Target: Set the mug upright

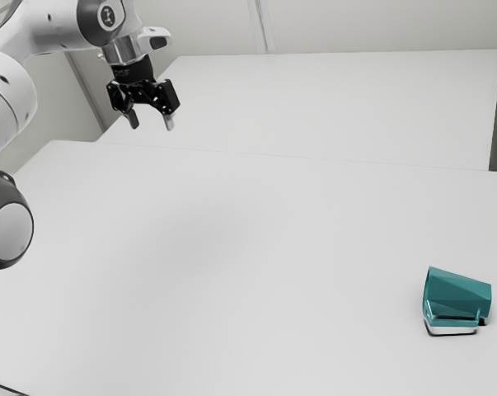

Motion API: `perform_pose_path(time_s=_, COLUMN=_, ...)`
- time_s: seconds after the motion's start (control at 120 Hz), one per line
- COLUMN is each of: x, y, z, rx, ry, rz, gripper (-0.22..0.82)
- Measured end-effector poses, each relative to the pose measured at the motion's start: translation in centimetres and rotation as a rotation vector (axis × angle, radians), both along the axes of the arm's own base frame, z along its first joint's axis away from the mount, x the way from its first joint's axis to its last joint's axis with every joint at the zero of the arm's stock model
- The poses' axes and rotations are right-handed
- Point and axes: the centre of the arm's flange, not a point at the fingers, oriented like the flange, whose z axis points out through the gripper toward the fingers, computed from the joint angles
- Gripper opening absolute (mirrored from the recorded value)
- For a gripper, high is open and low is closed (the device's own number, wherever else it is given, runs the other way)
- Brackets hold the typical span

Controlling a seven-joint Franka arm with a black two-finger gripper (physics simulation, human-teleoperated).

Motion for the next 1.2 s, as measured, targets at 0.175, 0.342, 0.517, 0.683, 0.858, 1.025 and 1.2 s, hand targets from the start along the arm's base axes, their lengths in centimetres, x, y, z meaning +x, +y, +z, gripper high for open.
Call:
perform_pose_path(time_s=0.175, x=-0.3, y=0.0, z=0.2, rx=-0.003, ry=-0.001, rz=0.000, gripper=0.60)
perform_pose_path(time_s=0.342, x=-3.1, y=-5.8, z=-3.0, rx=-0.088, ry=0.049, rz=-0.069, gripper=0.60)
perform_pose_path(time_s=0.517, x=-8.7, y=-13.3, z=-8.6, rx=-0.280, ry=0.078, rz=-0.088, gripper=0.60)
perform_pose_path(time_s=0.683, x=-11.7, y=-19.5, z=-13.0, rx=-0.532, ry=0.075, rz=-0.038, gripper=0.60)
perform_pose_path(time_s=0.858, x=-12.8, y=-25.8, z=-16.6, rx=-0.724, ry=0.060, rz=-0.019, gripper=0.60)
perform_pose_path(time_s=1.025, x=-14.5, y=-32.9, z=-20.3, rx=-0.787, ry=0.052, rz=-0.100, gripper=0.60)
perform_pose_path(time_s=1.2, x=-14.6, y=-36.5, z=-23.9, rx=-0.816, ry=0.013, rz=-0.139, gripper=0.60)
